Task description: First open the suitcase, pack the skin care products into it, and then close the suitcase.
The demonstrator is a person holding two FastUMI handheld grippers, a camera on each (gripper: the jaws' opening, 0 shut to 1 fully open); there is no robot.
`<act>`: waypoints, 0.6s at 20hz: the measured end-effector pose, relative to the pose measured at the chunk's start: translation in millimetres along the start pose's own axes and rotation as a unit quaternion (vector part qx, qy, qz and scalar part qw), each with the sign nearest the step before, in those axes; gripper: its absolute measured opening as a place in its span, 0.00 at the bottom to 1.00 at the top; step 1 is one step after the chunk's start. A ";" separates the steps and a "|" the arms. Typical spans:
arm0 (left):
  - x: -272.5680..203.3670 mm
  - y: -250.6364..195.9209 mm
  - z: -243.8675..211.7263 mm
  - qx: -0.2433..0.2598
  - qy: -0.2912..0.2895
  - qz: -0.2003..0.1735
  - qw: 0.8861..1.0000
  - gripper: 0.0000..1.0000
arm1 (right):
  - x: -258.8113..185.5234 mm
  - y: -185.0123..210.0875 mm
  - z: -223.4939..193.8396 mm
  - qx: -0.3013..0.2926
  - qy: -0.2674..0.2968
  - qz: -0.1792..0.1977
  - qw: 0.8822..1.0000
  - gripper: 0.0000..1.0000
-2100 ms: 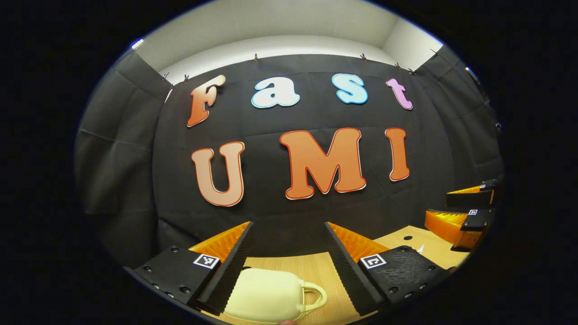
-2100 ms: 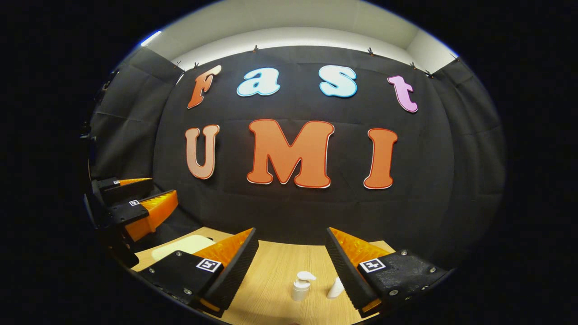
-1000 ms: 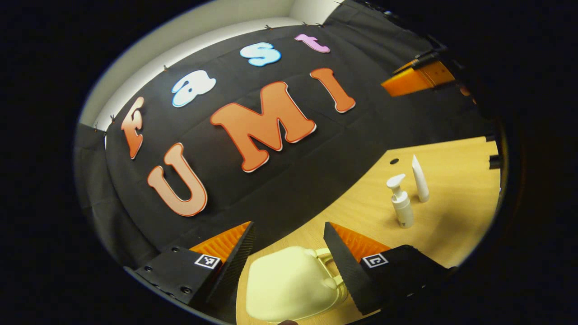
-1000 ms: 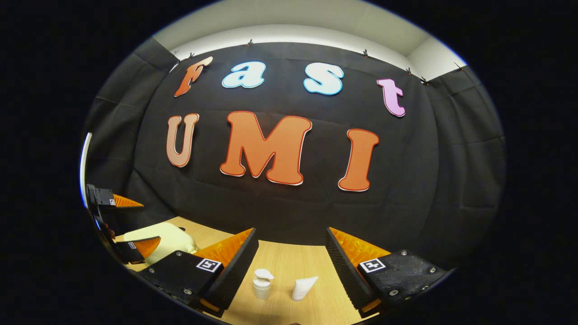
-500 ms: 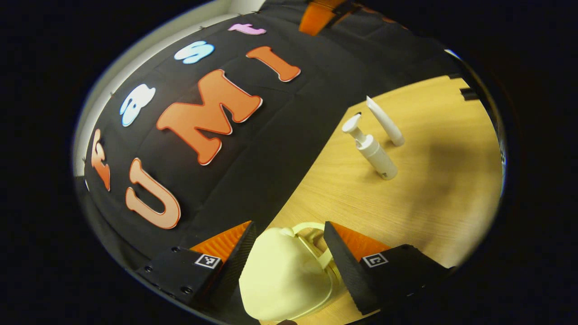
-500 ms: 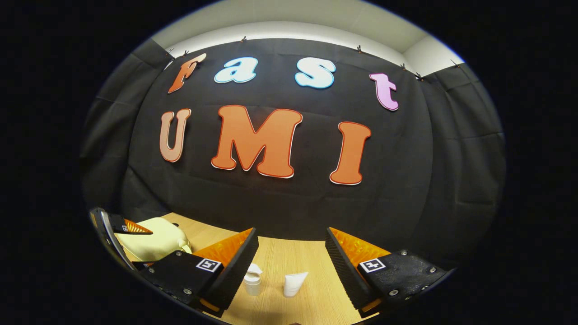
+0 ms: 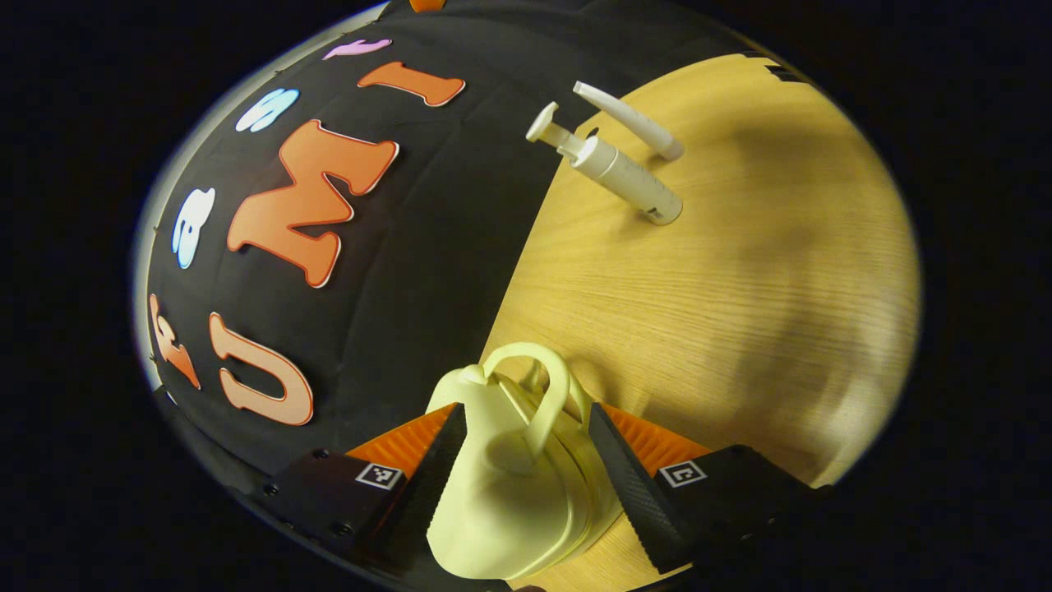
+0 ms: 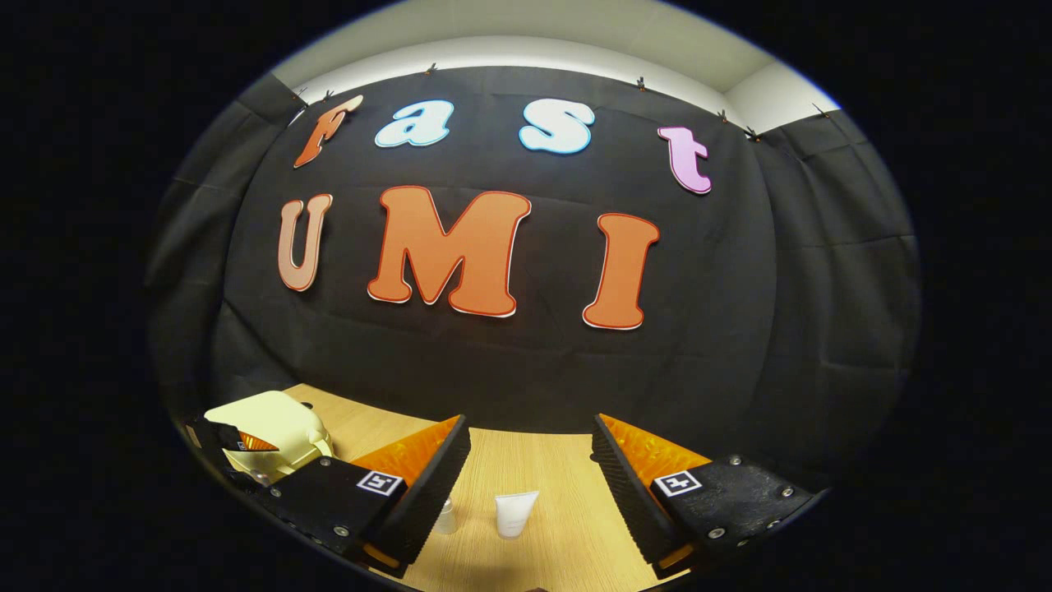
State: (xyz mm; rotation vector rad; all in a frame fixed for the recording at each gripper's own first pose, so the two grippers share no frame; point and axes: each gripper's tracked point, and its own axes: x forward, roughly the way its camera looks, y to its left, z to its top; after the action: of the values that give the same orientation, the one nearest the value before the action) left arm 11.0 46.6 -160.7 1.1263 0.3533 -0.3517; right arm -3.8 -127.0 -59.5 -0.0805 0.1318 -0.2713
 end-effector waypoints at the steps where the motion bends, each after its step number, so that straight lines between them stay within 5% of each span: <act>1: 0.0 -0.6 -1.8 0.001 0.008 0.000 1.000 0.94 | -0.1 -1.3 -0.9 0.000 0.001 0.000 1.000 0.95; 6: 10.2 2.4 -5.9 0.024 0.027 0.006 0.999 0.74 | -0.8 -1.7 -1.9 -0.005 0.002 0.004 1.000 0.95; 12: 18.2 15.7 2.3 0.038 0.024 0.020 0.999 0.33 | -2.8 -3.6 -3.5 -0.012 0.002 0.007 1.000 0.95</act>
State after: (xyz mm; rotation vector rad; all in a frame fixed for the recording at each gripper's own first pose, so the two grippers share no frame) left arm 34.5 48.8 -155.3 1.2163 0.3619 -0.3051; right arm -7.9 -129.9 -62.2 -0.1024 0.1402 -0.2569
